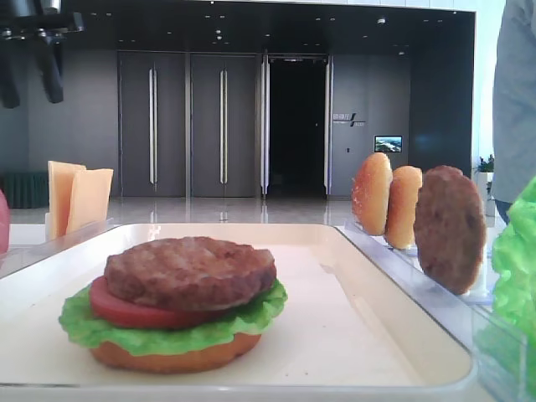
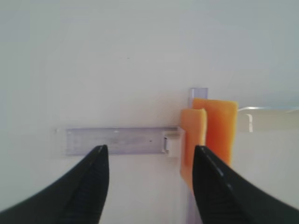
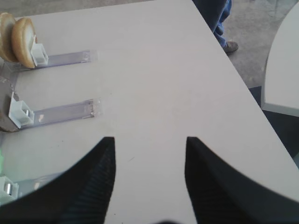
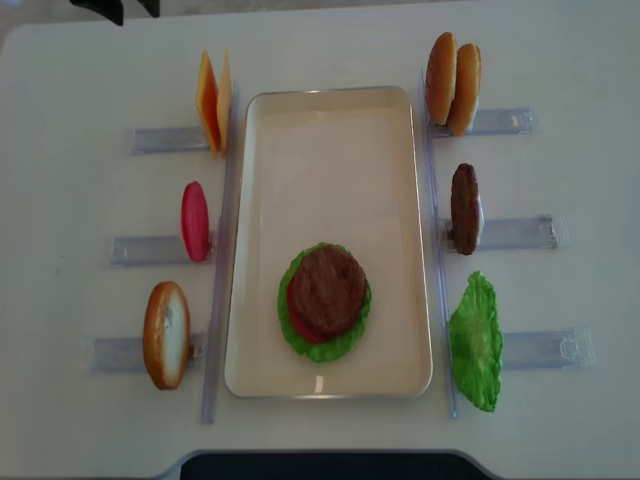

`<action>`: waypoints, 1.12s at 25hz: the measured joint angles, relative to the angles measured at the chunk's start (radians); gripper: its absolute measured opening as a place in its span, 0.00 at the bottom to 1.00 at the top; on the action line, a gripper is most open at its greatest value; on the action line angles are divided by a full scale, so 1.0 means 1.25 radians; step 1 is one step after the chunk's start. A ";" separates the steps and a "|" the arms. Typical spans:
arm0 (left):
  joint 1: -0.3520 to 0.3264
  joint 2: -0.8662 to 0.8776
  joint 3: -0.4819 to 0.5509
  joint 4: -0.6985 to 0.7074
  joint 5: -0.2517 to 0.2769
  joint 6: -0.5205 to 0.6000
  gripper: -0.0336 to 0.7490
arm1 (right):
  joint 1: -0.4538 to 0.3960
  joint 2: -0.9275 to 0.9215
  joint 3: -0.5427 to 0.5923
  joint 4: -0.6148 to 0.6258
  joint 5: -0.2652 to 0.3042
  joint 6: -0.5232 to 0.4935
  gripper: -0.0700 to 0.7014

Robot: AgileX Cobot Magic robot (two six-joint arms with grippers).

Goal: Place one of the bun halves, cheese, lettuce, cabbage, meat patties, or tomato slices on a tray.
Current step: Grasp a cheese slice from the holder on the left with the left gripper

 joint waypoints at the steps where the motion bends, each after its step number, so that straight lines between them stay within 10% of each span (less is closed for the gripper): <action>1: -0.019 0.000 0.000 0.000 -0.002 -0.003 0.60 | 0.000 0.000 0.000 0.000 0.000 0.000 0.56; 10: -0.162 0.038 0.000 0.009 -0.019 -0.054 0.61 | 0.000 -0.001 0.000 0.000 0.000 0.000 0.56; 28: -0.164 0.109 -0.001 0.039 -0.016 -0.077 0.61 | 0.000 -0.001 0.000 0.000 0.001 0.000 0.56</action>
